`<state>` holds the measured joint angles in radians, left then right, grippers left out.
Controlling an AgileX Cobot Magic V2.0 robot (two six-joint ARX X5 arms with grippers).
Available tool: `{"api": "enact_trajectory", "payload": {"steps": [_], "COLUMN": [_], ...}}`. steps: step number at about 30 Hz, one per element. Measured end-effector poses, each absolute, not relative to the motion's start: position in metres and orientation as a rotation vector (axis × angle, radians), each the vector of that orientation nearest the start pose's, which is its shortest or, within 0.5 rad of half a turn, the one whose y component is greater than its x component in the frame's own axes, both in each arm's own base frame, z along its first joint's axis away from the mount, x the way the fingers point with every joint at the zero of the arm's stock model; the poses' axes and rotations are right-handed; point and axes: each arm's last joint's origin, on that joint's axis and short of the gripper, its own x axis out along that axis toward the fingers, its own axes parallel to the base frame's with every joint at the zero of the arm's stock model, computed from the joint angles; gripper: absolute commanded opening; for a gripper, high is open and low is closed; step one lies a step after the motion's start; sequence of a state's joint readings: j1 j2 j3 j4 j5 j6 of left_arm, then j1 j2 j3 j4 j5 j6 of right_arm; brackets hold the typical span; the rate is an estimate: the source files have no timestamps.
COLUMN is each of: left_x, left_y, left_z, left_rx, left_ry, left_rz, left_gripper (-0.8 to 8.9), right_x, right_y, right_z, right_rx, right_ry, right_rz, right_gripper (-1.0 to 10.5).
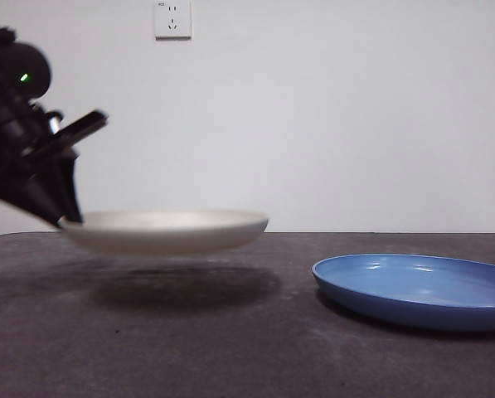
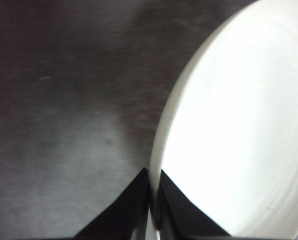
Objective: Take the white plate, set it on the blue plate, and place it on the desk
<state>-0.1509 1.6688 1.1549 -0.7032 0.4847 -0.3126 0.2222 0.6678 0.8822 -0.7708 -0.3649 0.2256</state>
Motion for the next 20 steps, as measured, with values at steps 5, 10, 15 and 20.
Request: {"api": "enact_trajectory", "payload": {"steps": [5,10,15,20], "left_x": [0.319,0.315,0.307,0.315], "left_y": [-0.087,-0.119,-0.146,-0.177], "left_z": [0.238,0.256,0.259,0.252], "left_rx": [-0.419,-0.373,-0.348,-0.328], "left_ry": [1.286,1.265,1.289,1.324], "left_rz": [-0.435,-0.519,-0.573,-0.610], "left_gripper": [0.15,0.15,0.15,0.15], "right_x": [0.094,0.075,0.059,0.040], "right_y": [0.030,0.025,0.021,0.015], "right_z": [0.327,0.326,0.332,0.344], "right_rx": [0.238,0.232,0.222,0.209], "right_ry": [0.633,0.633,0.649,0.638], "right_rz": [0.451,0.426,0.389,0.343], "right_gripper": [5.6,5.6,5.6,5.6]}}
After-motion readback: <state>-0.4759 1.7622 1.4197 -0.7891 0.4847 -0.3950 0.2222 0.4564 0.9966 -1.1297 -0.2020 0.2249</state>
